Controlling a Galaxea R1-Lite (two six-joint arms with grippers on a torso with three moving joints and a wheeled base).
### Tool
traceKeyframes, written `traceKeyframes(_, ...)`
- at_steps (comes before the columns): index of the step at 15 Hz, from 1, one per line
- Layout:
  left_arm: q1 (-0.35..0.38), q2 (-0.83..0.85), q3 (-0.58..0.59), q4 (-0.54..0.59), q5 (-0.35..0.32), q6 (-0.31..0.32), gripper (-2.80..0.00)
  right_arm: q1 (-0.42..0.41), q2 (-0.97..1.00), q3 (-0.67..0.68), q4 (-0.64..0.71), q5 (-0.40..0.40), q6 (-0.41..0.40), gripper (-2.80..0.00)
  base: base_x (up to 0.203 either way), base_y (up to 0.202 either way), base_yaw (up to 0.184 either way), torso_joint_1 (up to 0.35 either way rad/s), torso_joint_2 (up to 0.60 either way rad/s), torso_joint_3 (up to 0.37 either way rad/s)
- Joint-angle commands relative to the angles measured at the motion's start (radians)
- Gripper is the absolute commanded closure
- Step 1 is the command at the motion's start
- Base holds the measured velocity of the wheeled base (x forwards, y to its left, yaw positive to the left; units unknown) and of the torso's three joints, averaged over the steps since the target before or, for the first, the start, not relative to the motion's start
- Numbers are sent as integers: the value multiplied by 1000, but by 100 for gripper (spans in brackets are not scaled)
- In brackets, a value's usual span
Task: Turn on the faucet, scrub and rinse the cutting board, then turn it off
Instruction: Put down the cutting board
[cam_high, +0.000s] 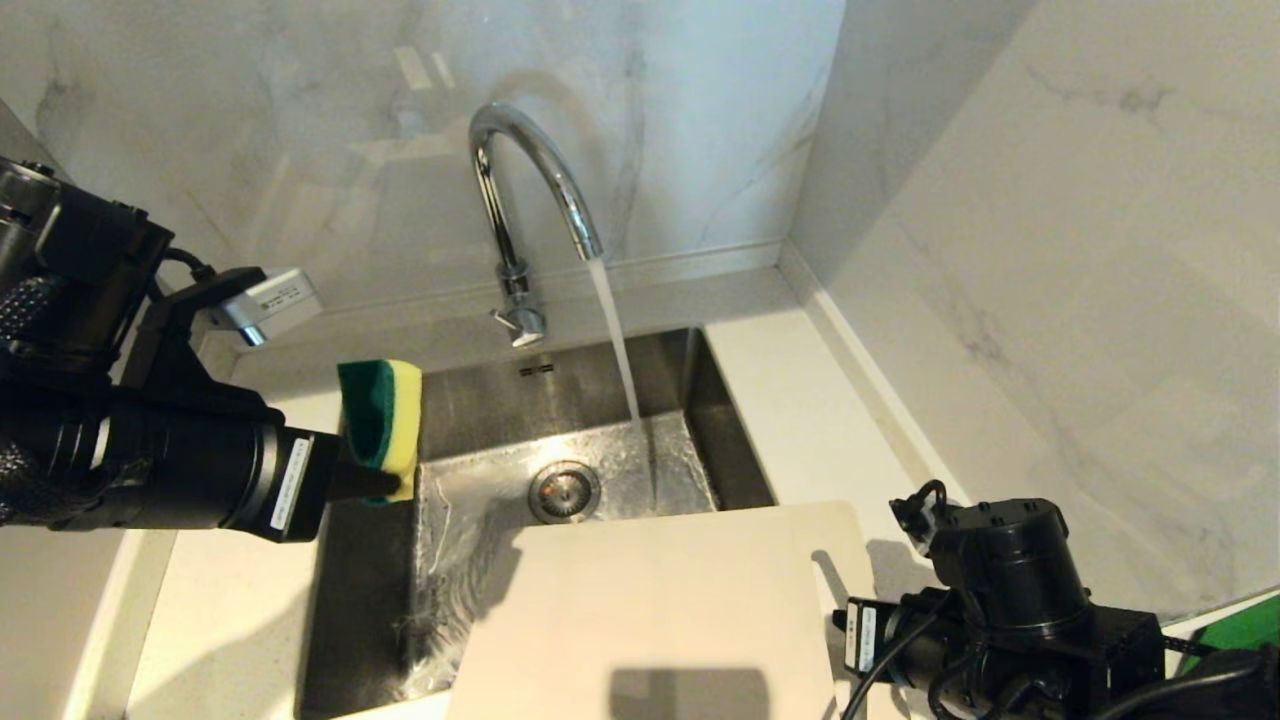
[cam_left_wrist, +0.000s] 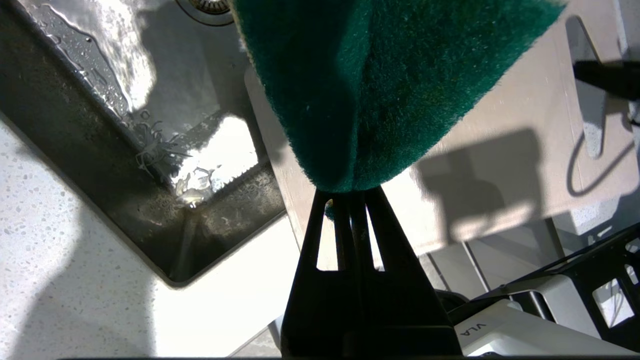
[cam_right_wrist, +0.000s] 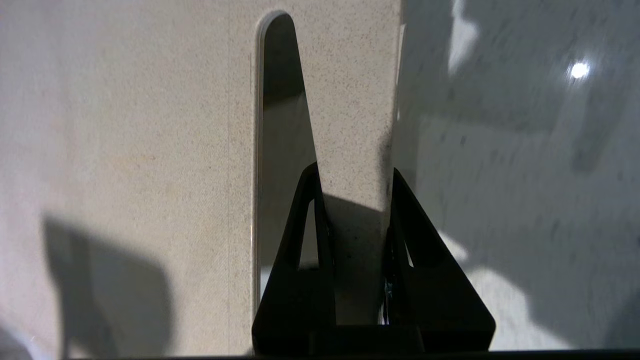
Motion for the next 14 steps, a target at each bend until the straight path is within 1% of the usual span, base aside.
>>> traceKeyframes(1, 2, -4, 2, 3, 1, -2, 0, -68, 83, 29, -126, 12, 1, 0, 0, 0, 0, 0, 0, 0)
traceKeyframes(3, 1, -4, 5, 3, 1, -2, 0, -115, 80, 34, -135, 38, 1, 0, 0, 0, 0, 0, 0, 0)
traceKeyframes(4, 0, -4, 9, 3, 0, -2, 0, -132, 70, 40, -137, 51, 0, -280, 0, 0, 0, 0, 0, 0)
traceKeyframes(6, 0, -5, 15, 3, 0, -2, 0, -137, 26, 44, -136, 77, -4, -280, 0, 0, 0, 0, 0, 0)
traceKeyframes(7, 0, -6, 16, 3, 1, -2, 0, -138, 1, 47, -132, 112, -8, -280, 0, 0, 0, 0, 0, 0)
traceKeyframes(12, 0, -16, 28, 3, 0, -2, 0, -138, -30, 53, -131, 119, -15, -280, 0, 0, 0, 0, 0, 0)
traceKeyframes(14, 0, -15, 24, 3, 1, -2, 0, -135, -53, 24, -126, 122, -14, -280, 0, 0, 0, 0, 0, 0)
